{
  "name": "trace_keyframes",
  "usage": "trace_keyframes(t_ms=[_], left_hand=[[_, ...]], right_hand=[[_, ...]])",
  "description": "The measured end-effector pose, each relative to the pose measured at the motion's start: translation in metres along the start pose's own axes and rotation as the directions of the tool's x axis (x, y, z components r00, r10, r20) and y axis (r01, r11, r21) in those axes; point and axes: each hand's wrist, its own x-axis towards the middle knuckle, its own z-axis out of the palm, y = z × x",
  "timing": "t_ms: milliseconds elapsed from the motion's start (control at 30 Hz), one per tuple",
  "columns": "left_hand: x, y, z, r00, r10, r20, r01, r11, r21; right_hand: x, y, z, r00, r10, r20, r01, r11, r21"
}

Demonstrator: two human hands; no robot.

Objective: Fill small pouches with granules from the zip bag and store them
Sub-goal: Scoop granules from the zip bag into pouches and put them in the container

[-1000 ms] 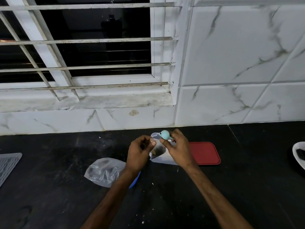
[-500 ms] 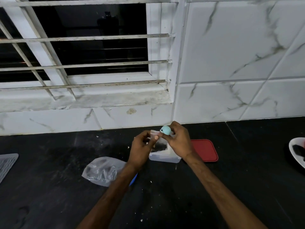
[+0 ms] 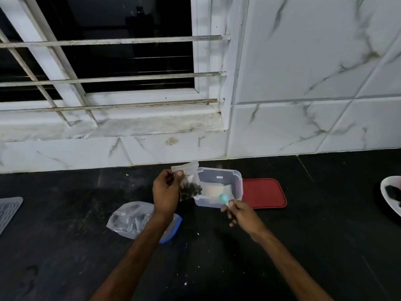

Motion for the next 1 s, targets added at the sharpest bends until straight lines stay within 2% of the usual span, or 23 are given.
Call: trace_keyframes(t_ms=[133,267,400,533,633,733,867,1000], left_hand=[[-0.002,-0.003,-0.002,0.999,-0.043,0.006,0.043,0.999,-0.025],[-0.005,-0.004,-0.004,0.999,0.013,0.047,-0.015,0.999,0.043],[-0.011,-0.002,-0.002,0.988,0.087,0.124,-0.095,0.994,0.062],[-0.015,0.0,0.003,0.981,0.094,0.169,-0.124,0.977,0.174],[-0.012,-0.002,0.007,0.973,0.124,0.194,-0.176,0.945,0.275],[-0.008,0.001,0.01,0.969,0.144,0.202,-0.201,0.932,0.301],[-0.008,0.007,0.011,0.968,0.157,0.195,-0.205,0.944,0.258],[-0.013,0.008,0.005,0.967,0.179,0.184,-0.219,0.948,0.23]], right_hand=[[-0.005,0.018,0.012,0.999,0.03,0.036,-0.031,0.999,0.027],[-0.006,0.02,0.018,0.999,0.023,0.03,-0.026,0.994,0.109],[-0.008,0.006,0.018,0.999,-0.049,0.019,0.041,0.951,0.306],[-0.004,-0.027,0.017,0.991,-0.132,-0.032,0.129,0.846,0.517],[0.003,-0.053,0.017,0.962,-0.256,-0.09,0.269,0.851,0.451],[0.011,-0.073,0.02,0.928,-0.357,-0.106,0.372,0.875,0.31],[0.022,-0.083,0.029,0.895,-0.405,-0.188,0.441,0.87,0.221],[0.034,-0.078,0.035,0.881,-0.413,-0.23,0.442,0.892,0.092]])
